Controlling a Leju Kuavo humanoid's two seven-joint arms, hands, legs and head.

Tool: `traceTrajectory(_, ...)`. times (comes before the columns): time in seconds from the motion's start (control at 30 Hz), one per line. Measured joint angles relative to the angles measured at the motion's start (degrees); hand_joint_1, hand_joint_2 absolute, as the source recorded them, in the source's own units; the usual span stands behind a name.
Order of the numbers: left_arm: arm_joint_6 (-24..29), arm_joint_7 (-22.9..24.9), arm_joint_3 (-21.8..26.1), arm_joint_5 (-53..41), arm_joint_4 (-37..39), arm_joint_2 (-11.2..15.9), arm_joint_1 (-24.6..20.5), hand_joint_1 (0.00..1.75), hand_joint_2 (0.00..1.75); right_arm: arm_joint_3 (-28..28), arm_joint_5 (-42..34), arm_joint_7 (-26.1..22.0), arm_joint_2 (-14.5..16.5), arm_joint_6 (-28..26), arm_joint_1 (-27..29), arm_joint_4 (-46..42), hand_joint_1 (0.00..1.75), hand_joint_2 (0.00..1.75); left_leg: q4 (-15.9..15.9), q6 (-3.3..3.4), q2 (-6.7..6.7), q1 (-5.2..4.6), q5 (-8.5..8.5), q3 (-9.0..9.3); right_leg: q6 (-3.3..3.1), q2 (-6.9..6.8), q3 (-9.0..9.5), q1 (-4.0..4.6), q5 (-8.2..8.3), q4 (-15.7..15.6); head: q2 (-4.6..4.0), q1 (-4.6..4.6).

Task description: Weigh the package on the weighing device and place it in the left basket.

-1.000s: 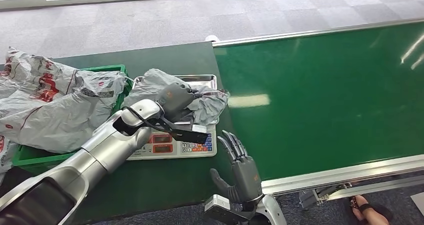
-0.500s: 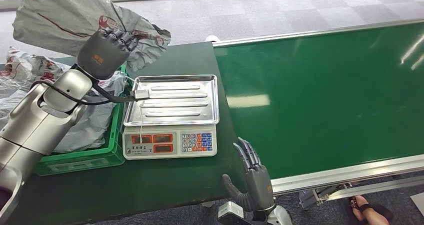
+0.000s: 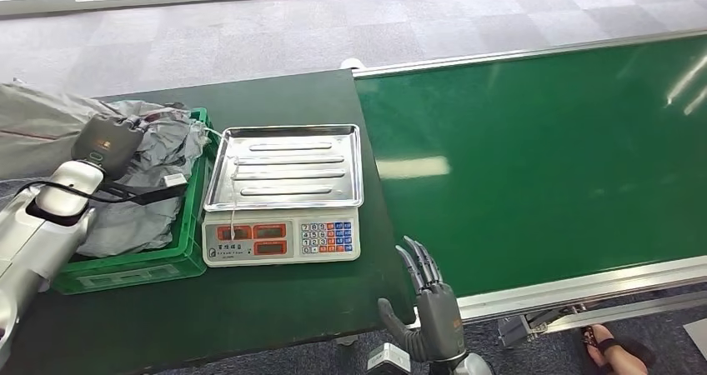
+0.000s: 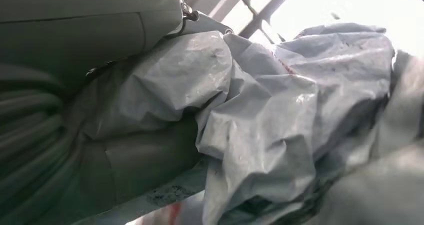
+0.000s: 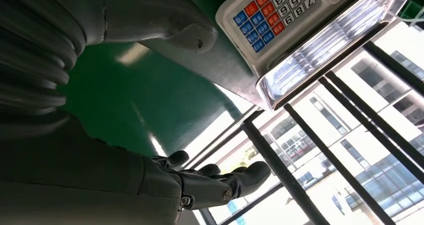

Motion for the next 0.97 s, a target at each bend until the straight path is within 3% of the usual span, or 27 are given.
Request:
traceTrajectory(0.13, -0.5, 0.8, 2.1, 0.6, 4.0, 1.4, 2.9, 1.75, 1.75, 0.0, 0.1, -0.2, -0.2, 1.1, -0.2, -0.3, 0.0, 1.75, 0.0, 0.0, -0.02, 0.0, 0.0, -0.06, -0.01, -0.04, -0.01, 0.0, -0.01, 0.0, 0.0, 0.0)
traceTrajectory(0.17, -0.7, 1.0, 2.6, 0.6, 4.7, 1.8, 3.4, 1.46, 1.75, 0.0, 0.2, -0.3, -0.2, 1.4, -0.2, -0.3, 0.0, 1.75, 0.0, 0.0, -0.02, 0.0, 0.0, -0.07, -0.01, -0.04, -0.01, 0.0, -0.01, 0.0, 0.0, 0.01)
traceTrajectory(0.27, -1.8, 1.3, 4.4, 1.3, 6.2, 2.6, 4.7, 0.15, 0.44, 0.0, 0.7, -0.6, 0.0, 2.7, -0.7, -0.3, 0.0, 1.75, 0.0, 0.0, -0.02, 0.0, 0.0, -0.08, -0.01, -0.03, -0.03, 0.0, -0.01, 0.0, 0.0, 0.01)
traceTrajectory(0.3, -2.0, 1.4, 5.1, 1.7, 6.5, 2.8, 5.0, 0.0, 0.0, 0.0, 1.1, -0.5, 0.1, 3.2, -0.9, -0.3, 0.0, 1.75, 0.0, 0.0, -0.03, 0.0, 0.0, -0.08, -0.01, -0.03, -0.03, 0.0, -0.01, 0.0, 0.0, 0.0)
traceTrajectory(0.5, 0.6, 2.7, 10.1, 4.0, 7.3, 3.2, 7.1, 0.0, 0.0, 0.0, 3.2, 0.1, 1.3, 5.1, -1.2, -0.4, 0.0, 1.75, 0.0, -0.01, -0.04, 0.01, 0.0, -0.05, -0.01, -0.04, -0.04, 0.02, -0.01, 0.0, 0.0, -0.01)
traceTrajectory(0.57, 3.7, 0.3, 13.1, 8.9, 6.2, 2.7, 8.4, 0.0, 0.0, 0.0, 3.4, 0.1, 1.4, 5.0, -1.1, -0.4, 0.0, 1.75, 0.0, -0.01, -0.03, 0.0, 0.0, -0.03, -0.02, -0.04, -0.06, 0.01, -0.01, 0.0, 0.0, -0.01)
traceTrajectory(0.63, 3.7, -5.3, 18.1, 19.8, 2.6, 1.4, 10.7, 0.0, 0.0, -0.1, 3.5, 0.1, 1.4, 4.5, -1.1, -0.5, 0.0, 1.75, 0.0, -0.01, -0.03, -0.03, 0.0, -0.02, -0.01, -0.04, -0.05, -0.01, -0.01, 0.0, 0.0, 0.01)
traceTrajectory(0.7, -0.1, -10.9, 24.1, 33.5, -4.3, -1.1, 14.7, 0.0, 0.0, -0.4, 3.7, 0.3, 1.6, 4.1, -1.0, -0.7, 0.0, 1.75, 0.0, 0.01, 0.0, -0.11, -0.01, 0.0, -0.01, -0.01, -0.05, -0.09, -0.01, 0.0, 0.0, 0.0)
traceTrajectory(0.8, -4.7, -15.6, 31.0, 48.6, -17.3, -6.5, 22.4, 0.0, 0.0, -1.2, 4.0, 0.9, 2.4, 4.1, -1.0, -0.8, 0.0, 1.75, 0.0, 0.08, 0.11, -0.19, -0.11, 0.0, 0.01, 0.08, -0.04, -0.19, -0.01, -0.1, 0.0, 0.0)
traceTrajectory(0.97, -6.0, -21.8, 34.4, 57.9, -29.9, -14.9, 32.4, 0.0, 0.0, -1.9, 3.0, 0.9, 3.2, 4.7, -1.0, -1.0, 0.0, 1.75, 0.0, 0.17, 0.17, -0.3, -0.23, 0.0, 0.1, 0.13, -0.04, -0.3, -0.07, -0.1, 0.0, 0.0)
